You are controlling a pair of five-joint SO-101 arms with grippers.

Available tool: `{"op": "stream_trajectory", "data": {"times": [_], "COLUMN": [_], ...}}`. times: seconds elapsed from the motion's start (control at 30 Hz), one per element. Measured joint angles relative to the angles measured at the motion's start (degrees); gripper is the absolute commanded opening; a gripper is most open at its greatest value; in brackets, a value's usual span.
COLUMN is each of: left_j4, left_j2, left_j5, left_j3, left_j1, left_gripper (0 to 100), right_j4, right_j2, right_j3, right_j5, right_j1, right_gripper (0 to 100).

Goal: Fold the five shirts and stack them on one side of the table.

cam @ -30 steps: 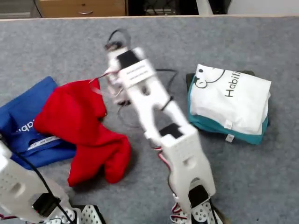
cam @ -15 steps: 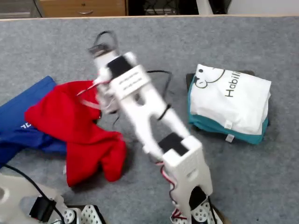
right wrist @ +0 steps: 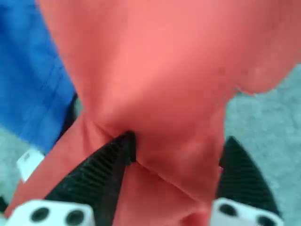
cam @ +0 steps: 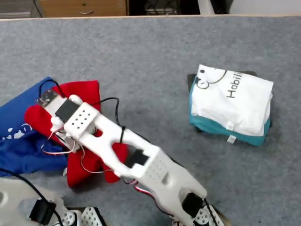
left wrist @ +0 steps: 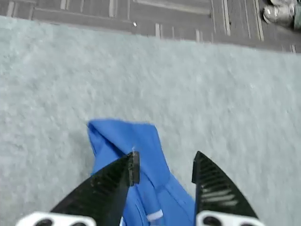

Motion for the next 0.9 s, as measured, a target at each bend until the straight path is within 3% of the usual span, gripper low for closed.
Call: {"op": "stream_trajectory", "data": {"times": [0.03,0.17,0.43,0.57,0.7,0.9], "left_j4": [1.05,4.13,9.58,9.67,11.43,11.69], "left_j2": [0.00,0.00,2.64,8.18,12.48,15.03], "left_j5": [-1.14,-5.63,-16.79,-24.00,-25.23,-24.09], "left_j3": [-0.09,-0.09,3.25,12.92,18.64,18.81], "left_j1": [0.97,3.69,12.13,18.55,23.74,27.78], "left_gripper": [20,20,21,21,22,18], "right_j4": [0.88,5.54,7.21,7.21,7.21,7.21], "right_j2": [1.49,5.54,5.71,0.09,-7.47,-19.60], "right_j3": [-1.76,-10.46,-17.41,-13.36,-5.10,11.87], "right_j5": [0.00,1.41,2.11,2.11,3.78,11.60], "right_j1": [0.18,4.31,22.86,31.21,37.45,39.21], "right_gripper": [0.5,1.0,1.3,1.3,1.3,1.5]}}
